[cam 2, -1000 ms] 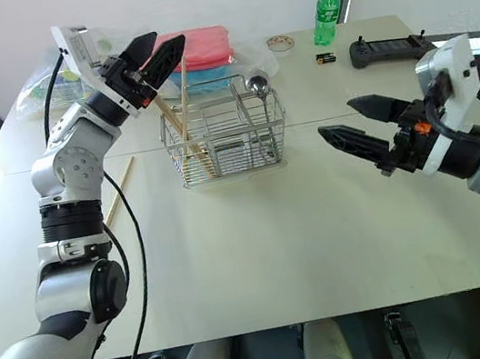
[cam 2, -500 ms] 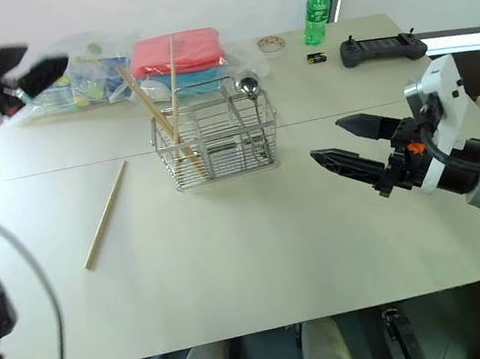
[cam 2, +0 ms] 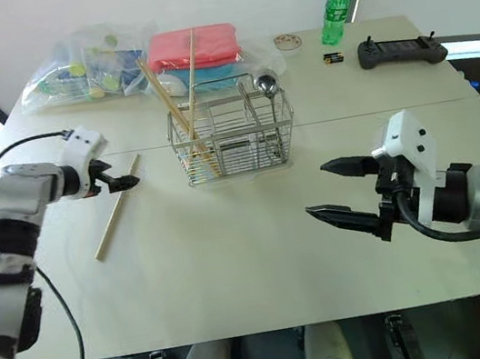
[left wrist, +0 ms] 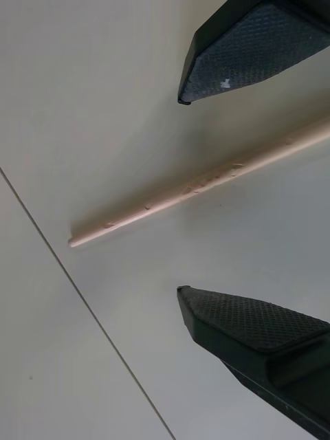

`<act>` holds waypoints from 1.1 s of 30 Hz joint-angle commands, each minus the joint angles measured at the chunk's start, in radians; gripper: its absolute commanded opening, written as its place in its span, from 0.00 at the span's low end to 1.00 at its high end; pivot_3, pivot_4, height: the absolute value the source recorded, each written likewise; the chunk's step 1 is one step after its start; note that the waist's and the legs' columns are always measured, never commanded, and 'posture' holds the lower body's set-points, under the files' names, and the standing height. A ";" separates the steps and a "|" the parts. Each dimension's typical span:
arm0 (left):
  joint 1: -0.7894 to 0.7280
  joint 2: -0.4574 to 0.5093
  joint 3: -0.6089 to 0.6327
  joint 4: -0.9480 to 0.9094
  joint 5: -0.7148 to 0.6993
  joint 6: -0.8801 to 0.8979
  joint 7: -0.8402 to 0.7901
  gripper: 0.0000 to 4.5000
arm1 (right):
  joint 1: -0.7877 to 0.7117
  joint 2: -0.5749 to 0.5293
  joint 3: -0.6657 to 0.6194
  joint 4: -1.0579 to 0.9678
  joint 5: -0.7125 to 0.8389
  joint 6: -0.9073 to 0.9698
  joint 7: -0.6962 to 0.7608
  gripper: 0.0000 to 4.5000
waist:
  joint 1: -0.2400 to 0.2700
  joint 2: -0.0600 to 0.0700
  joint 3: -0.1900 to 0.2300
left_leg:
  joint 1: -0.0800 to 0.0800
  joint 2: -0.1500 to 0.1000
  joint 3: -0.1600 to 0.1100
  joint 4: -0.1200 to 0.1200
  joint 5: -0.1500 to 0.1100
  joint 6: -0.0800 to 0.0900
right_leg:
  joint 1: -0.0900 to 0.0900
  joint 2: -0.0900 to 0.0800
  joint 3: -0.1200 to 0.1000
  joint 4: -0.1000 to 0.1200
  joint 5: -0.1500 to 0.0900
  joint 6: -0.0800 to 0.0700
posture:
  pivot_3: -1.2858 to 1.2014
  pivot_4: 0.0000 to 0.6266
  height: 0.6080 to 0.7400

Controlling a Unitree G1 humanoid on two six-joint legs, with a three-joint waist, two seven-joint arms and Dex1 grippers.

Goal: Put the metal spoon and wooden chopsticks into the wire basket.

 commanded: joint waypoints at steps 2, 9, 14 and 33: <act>-0.095 -0.050 -0.005 0.185 0.073 -0.117 0.032 0.99 | 0.002 0.016 -0.021 -0.029 0.000 -0.010 -0.022 0.89 | 0.000 0.000 0.000 | 0.000 0.000 0.000 -0.001 0.000 0.000 | 0.000 0.000 0.000 0.000 0.000 0.001 | 0.52 0.24 0.63; -0.205 -0.110 0.018 0.399 0.135 -0.200 0.102 0.99 | 0.026 0.040 -0.041 -0.054 0.022 -0.007 -0.067 0.89 | 0.001 0.000 0.000 | 0.001 0.000 0.000 0.001 0.000 0.000 | 0.002 0.000 -0.001 0.001 0.002 0.004 | 0.52 0.24 0.63; -0.243 -0.131 0.038 0.462 0.153 -0.209 0.093 0.99 | 0.032 0.060 -0.033 -0.065 0.023 -0.015 -0.094 0.89 | 0.000 0.000 0.000 | 0.002 0.000 0.000 0.002 0.000 0.000 | 0.002 0.000 -0.001 0.001 0.003 0.005 | 0.52 0.24 0.63; -0.249 -0.133 0.092 0.502 0.192 -0.193 0.138 0.01 | 0.062 0.064 -0.042 -0.078 0.000 -0.023 -0.075 0.89 | -0.001 0.000 0.000 | 0.002 0.000 0.000 0.002 0.000 0.000 | 0.002 0.000 -0.001 0.002 0.004 0.008 | 0.52 0.24 0.63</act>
